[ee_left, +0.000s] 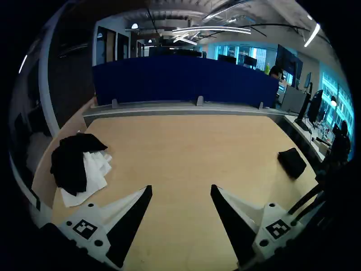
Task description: Fold towel
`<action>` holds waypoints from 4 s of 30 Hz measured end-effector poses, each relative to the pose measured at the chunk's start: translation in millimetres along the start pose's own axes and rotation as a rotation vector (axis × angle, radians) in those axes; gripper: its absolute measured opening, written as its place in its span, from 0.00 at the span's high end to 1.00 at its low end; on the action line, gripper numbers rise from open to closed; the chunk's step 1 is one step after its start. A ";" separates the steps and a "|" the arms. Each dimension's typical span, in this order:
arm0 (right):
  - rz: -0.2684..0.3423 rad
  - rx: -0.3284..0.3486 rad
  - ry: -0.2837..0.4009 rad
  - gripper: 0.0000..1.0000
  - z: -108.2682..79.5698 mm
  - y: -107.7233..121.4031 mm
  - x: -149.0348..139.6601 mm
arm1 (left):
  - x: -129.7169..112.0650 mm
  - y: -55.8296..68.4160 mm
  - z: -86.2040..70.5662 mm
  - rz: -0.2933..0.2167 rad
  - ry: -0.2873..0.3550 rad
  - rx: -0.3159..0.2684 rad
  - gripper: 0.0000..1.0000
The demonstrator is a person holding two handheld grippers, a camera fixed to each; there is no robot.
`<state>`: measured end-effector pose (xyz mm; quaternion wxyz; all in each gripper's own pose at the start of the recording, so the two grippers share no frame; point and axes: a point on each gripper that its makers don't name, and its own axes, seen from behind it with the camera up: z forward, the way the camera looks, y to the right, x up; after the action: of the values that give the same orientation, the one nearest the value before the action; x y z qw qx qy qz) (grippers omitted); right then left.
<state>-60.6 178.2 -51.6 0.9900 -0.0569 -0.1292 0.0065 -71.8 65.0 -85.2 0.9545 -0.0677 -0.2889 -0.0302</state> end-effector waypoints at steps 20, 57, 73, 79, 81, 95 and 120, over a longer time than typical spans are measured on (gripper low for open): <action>-0.004 0.049 0.121 0.00 -39.9 -71.3 67.1 | 97.5 -6.0 0.2 0.017 0.479 0.056 0.04; -0.002 0.172 0.058 0.00 -28.7 -230.1 92.9 | 78.9 -39.5 46.7 0.072 0.588 0.125 0.04; -0.068 0.181 0.028 0.00 1.9 -271.8 87.4 | 4.8 -76.0 87.3 -0.008 0.605 0.181 0.04; -0.093 0.200 0.028 0.00 5.2 -289.9 78.6 | -16.0 -83.6 107.8 -0.009 0.613 0.185 0.04; -0.100 0.204 0.032 0.00 6.1 -294.1 77.9 | -19.9 -86.1 113.9 -0.006 0.612 0.190 0.04; -0.118 0.198 0.049 0.00 14.7 -299.9 85.5 | -35.0 -88.8 129.7 -0.016 0.599 0.196 0.04; -0.073 0.193 0.119 0.00 14.0 -270.9 109.2 | -34.8 -85.8 131.2 0.001 0.599 0.206 0.04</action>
<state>40.9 -86.4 20.7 0.9963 0.0434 -0.0711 -0.0206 -180.8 0.0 13.1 0.9990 0.0409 0.0034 -0.0191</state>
